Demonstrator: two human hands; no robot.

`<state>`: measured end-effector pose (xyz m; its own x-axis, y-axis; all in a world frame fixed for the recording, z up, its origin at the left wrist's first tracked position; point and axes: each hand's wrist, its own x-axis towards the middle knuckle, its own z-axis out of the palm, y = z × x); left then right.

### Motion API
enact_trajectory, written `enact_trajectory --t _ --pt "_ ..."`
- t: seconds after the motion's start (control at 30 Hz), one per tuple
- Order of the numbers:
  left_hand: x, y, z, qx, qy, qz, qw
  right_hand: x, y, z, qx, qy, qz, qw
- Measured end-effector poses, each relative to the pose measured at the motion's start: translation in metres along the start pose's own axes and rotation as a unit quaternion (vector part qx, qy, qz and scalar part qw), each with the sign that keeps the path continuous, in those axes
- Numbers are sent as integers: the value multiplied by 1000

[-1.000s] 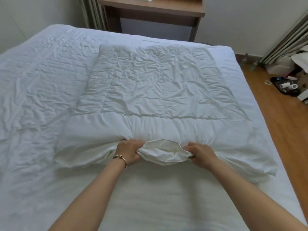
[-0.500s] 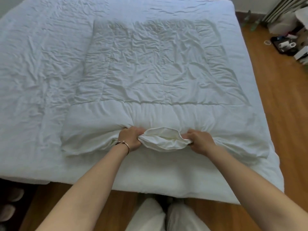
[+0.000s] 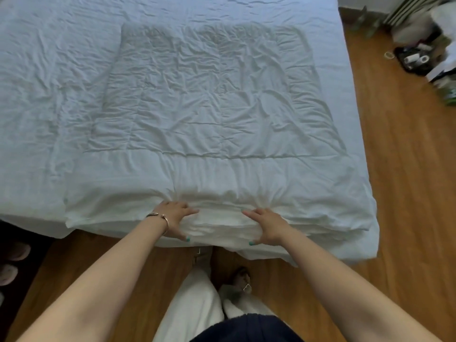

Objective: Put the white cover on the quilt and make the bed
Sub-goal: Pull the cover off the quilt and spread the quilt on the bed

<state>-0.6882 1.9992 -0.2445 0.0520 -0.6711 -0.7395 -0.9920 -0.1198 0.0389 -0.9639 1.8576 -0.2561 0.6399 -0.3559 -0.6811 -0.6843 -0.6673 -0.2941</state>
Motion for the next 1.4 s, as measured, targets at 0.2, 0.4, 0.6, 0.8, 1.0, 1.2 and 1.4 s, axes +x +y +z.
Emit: enact_trajectory --t 0.2,0.4,0.6,0.8,1.0,1.2,1.4 --pt "21 60 -16 -72 214 -6 974 -19 19 5 6 258 109 960" --pt "55 87 -38 -91 7 -69 993 -16 62 -19 38 67 167 983" --pt "106 102 -112 -136 179 -65 972 -14 87 -68 160 246 239 926" --pt "160 158 -168 -185 177 33 966 -17 162 -101 261 274 337 862" --pt "243 220 -252 -114 179 109 971 6 250 -130 386 222 366 817" --pt "351 240 -361 131 20 176 976 41 305 -126 486 150 320 799" --pt "438 271 -432 330 29 194 923 69 311 -103 507 146 347 775"
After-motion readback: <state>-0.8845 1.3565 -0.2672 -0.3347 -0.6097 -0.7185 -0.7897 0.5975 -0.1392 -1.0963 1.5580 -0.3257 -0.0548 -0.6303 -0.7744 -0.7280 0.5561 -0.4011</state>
